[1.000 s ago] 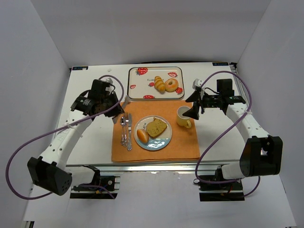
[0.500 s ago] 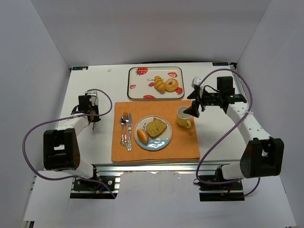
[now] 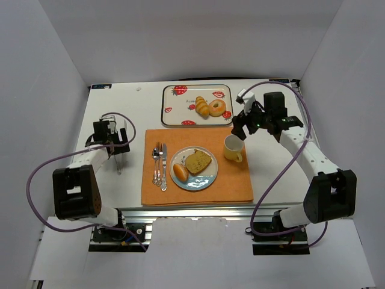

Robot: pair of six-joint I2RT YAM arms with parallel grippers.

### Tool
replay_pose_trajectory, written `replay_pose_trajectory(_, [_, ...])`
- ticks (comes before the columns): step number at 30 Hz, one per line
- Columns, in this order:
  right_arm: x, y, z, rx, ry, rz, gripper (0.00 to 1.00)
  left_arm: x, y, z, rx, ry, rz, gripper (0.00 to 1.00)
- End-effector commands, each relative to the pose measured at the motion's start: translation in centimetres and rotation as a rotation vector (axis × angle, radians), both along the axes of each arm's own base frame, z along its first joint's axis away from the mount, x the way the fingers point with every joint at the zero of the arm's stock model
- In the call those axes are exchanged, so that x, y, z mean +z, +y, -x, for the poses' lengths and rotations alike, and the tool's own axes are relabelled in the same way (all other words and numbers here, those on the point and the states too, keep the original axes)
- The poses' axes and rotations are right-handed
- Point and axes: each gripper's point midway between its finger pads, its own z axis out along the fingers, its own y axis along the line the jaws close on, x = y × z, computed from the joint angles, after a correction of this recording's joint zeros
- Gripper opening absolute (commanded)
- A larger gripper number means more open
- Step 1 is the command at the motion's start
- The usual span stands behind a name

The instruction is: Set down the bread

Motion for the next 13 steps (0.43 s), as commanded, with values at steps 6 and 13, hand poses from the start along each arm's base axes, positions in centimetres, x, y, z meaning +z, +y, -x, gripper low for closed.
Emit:
replay_pose_trajectory(6, [5.2,-0.5,-4.2,-0.259,-0.126,-0.039,0.89,7.8,-0.7,-1.6,0.051,-0.246,0.069,0.98])
replay_pose_trajectory(13, [7.8,1.9,-4.1,-0.226,-0.033,-0.153,0.90,14.4,1.4,1.5,0.394,-0.562,0.166,0.98])
